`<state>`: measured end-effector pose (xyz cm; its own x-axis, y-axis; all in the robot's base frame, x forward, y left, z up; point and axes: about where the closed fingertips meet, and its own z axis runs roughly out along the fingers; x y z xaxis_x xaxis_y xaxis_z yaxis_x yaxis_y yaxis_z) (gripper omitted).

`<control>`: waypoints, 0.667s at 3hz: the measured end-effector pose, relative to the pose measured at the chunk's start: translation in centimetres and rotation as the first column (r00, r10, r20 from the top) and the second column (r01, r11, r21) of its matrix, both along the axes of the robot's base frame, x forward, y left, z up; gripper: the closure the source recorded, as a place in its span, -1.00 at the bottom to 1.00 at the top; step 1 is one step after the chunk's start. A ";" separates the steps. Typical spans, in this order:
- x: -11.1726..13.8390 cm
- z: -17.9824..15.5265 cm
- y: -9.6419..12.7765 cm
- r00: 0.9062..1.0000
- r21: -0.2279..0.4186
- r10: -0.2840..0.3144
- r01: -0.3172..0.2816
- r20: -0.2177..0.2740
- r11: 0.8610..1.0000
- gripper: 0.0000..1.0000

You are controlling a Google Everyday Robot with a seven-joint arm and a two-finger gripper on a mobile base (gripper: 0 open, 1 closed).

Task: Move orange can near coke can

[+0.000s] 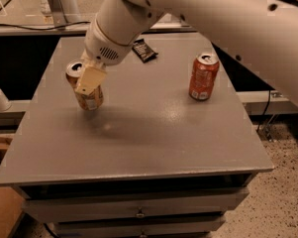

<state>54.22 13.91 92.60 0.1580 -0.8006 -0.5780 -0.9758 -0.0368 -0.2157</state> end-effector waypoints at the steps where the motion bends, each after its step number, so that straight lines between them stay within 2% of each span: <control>1: -0.2 1.6 -5.1 0.998 -0.029 -0.069 0.070 0.007 0.997 1.00; 2: -1.1 2.9 -10.6 0.989 -0.060 -0.146 0.146 0.016 0.987 1.00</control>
Offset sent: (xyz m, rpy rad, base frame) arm -0.0223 -0.1792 0.0433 -0.1004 -0.0169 -0.2521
